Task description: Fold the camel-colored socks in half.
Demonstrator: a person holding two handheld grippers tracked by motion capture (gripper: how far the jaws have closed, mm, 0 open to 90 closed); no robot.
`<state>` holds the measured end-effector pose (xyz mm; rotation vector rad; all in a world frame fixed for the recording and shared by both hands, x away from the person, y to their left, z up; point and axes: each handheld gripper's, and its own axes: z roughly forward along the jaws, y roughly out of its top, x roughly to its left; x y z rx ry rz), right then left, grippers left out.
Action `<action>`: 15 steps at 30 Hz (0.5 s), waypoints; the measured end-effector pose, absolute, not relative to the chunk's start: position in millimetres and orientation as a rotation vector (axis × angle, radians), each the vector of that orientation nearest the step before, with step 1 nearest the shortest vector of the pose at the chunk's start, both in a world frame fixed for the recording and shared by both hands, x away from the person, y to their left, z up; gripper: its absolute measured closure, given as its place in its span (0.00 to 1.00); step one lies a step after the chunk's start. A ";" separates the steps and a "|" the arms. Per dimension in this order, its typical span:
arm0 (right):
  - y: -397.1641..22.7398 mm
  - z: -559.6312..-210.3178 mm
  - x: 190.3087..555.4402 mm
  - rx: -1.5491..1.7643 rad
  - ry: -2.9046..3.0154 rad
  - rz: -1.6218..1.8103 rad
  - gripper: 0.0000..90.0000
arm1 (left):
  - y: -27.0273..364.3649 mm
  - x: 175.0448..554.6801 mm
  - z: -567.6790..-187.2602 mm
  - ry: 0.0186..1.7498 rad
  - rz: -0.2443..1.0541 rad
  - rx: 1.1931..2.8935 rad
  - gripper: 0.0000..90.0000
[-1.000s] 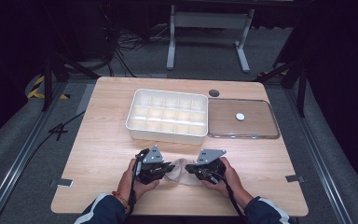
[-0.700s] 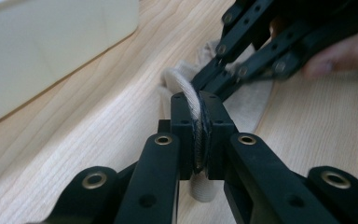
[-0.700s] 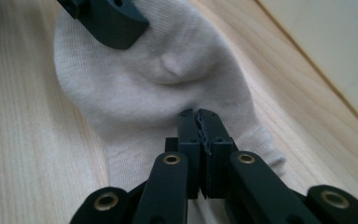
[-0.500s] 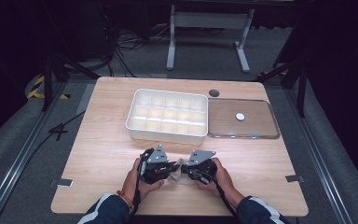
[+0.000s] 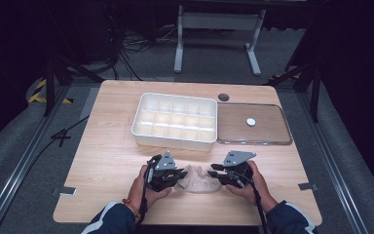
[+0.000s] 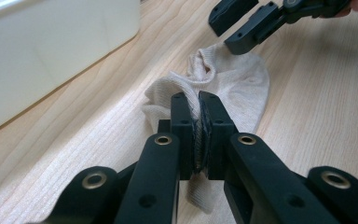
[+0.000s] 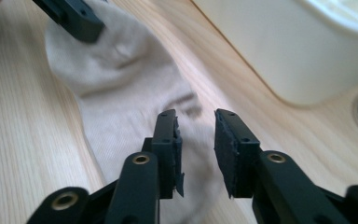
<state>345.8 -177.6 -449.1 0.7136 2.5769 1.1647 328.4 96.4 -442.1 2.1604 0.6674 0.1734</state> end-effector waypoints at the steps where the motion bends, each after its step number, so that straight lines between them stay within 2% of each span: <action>1: -177.6 -449.1 345.8 0.714 2.577 1.165 0.77 | 96.4 328.4 -442.1 0.667 0.173 2.160 0.95; 10: -178.9 -469.9 351.6 0.752 2.636 1.054 0.76 | 83.8 330.1 -442.1 0.651 0.171 2.174 0.95; 15: -177.3 -470.0 351.2 0.751 2.629 1.050 0.76 | 75.6 331.7 -442.7 0.642 0.169 2.186 0.95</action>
